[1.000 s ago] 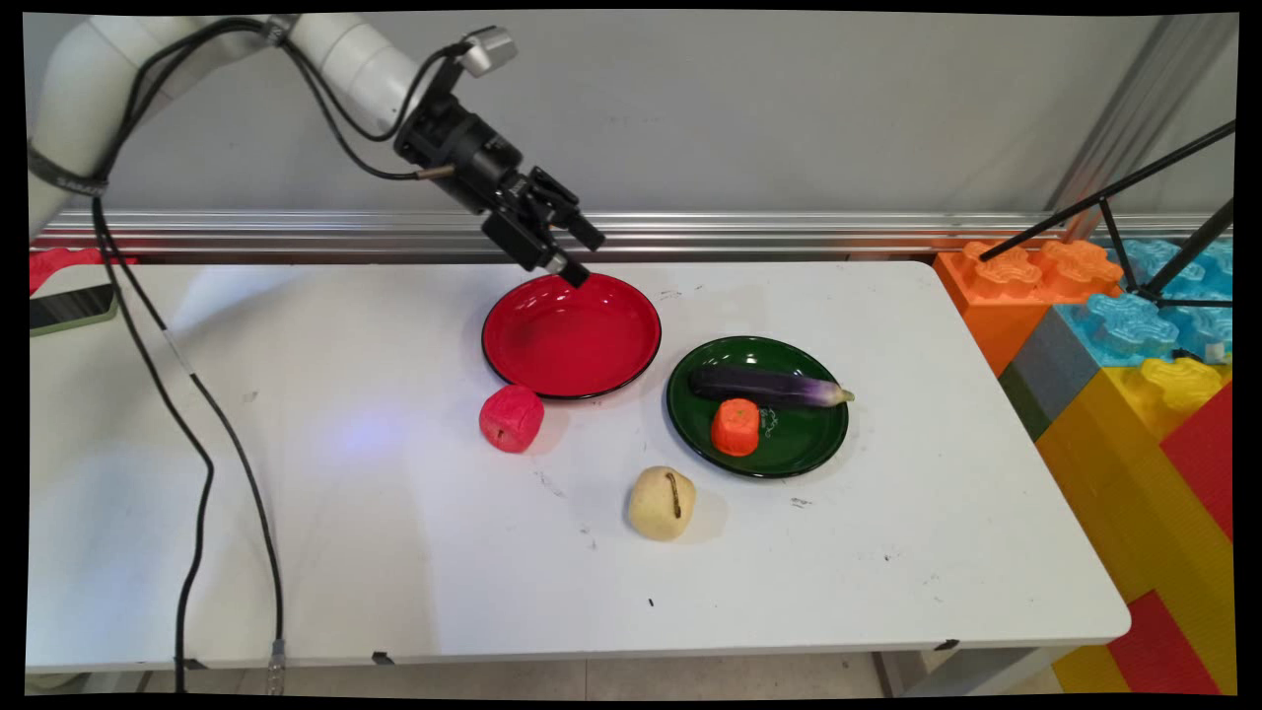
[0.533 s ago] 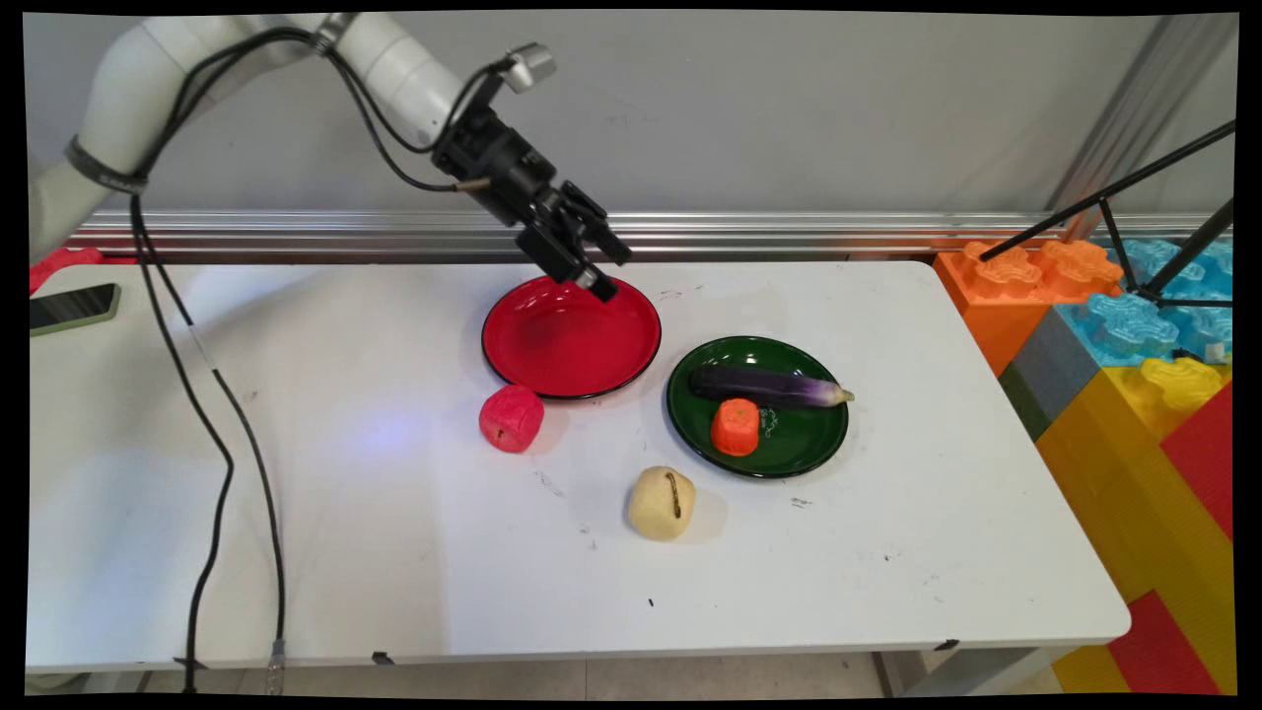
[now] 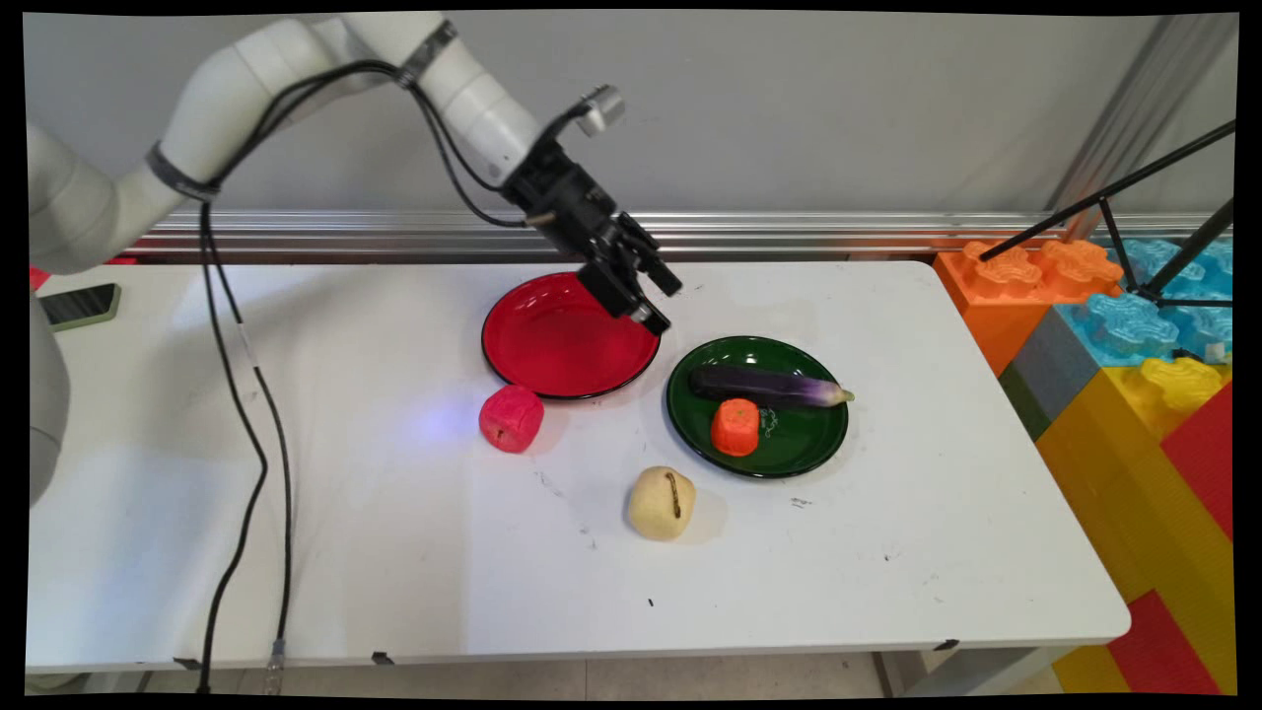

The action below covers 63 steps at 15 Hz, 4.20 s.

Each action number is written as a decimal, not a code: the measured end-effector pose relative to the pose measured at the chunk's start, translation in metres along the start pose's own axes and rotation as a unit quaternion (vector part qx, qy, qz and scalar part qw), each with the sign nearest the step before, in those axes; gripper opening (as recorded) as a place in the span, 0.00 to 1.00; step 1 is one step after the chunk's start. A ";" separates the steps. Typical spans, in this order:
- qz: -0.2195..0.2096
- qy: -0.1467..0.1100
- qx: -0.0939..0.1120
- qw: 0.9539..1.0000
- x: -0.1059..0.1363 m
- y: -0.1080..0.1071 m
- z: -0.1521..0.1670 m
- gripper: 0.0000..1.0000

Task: Pick up the eggplant from the green plate, then place the picked object on the table

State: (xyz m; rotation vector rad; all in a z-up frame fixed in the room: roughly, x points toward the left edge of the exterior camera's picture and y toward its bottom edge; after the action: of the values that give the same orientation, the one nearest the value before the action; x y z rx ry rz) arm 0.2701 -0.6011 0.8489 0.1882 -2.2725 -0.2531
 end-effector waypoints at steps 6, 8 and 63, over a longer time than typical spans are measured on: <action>0.001 -0.010 -0.007 1.000 0.009 -0.010 0.040 1.00; 0.000 -0.012 -0.007 1.000 0.012 -0.014 0.055 1.00; 0.040 -0.091 0.007 0.995 0.042 -0.074 0.158 0.00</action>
State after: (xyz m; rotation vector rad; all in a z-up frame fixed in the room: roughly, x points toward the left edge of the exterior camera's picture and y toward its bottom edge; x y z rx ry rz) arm 0.1269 -0.6630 0.7603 0.0830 -2.4566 -0.2187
